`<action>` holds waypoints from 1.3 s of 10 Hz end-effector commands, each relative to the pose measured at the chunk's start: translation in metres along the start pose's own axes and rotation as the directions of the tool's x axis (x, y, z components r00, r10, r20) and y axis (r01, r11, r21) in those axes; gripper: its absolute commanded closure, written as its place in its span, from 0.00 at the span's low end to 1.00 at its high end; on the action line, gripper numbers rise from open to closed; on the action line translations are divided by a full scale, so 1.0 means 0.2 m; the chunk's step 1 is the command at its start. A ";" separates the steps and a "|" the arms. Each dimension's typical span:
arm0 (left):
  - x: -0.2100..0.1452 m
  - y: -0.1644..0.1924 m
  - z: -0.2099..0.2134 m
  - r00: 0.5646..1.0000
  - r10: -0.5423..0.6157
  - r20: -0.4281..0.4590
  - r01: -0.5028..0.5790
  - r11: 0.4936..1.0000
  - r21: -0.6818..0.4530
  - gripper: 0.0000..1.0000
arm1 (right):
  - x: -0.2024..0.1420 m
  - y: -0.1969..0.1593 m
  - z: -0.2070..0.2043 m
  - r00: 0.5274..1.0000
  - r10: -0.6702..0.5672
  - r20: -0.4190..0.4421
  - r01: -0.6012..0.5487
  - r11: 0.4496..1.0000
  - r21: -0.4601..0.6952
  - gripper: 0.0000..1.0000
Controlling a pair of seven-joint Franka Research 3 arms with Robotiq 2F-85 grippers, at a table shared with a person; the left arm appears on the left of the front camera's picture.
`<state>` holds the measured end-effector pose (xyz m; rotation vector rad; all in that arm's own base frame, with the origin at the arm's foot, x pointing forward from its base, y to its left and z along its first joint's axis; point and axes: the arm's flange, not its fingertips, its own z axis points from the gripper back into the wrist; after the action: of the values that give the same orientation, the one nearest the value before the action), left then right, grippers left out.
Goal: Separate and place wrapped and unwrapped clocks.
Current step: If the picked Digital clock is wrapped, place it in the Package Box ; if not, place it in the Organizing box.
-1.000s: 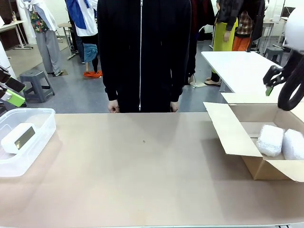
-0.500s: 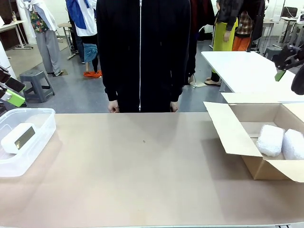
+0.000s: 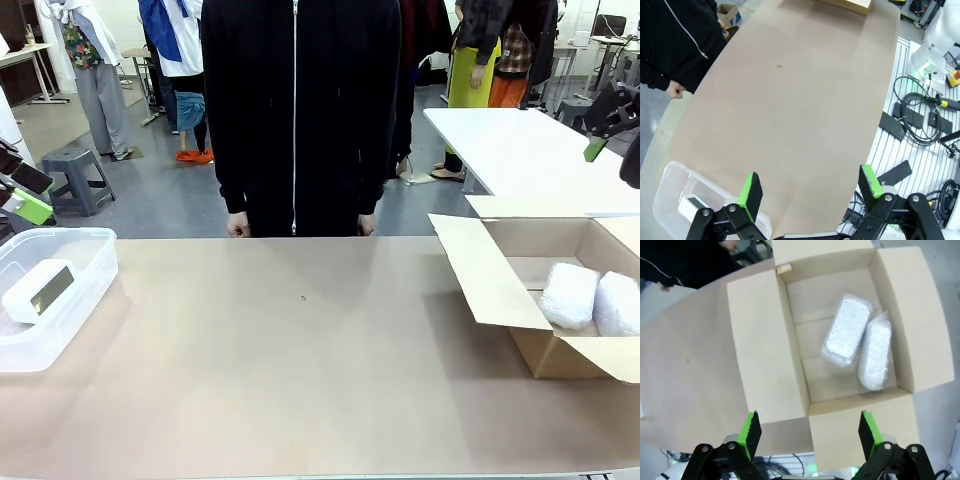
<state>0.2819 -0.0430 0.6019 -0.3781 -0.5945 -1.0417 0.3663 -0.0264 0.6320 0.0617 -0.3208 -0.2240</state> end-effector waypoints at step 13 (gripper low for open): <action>0.00 -0.01 0.00 1.000 0.003 0.011 -0.003 1.000 -0.013 0.00 | -0.01 0.00 0.01 1.000 0.002 -0.002 -0.002 1.000 0.000 0.00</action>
<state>0.2819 -0.0430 0.6019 -0.3781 -0.5946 -1.0417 0.3657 -0.0263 0.6326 0.0617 -0.3213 -0.2237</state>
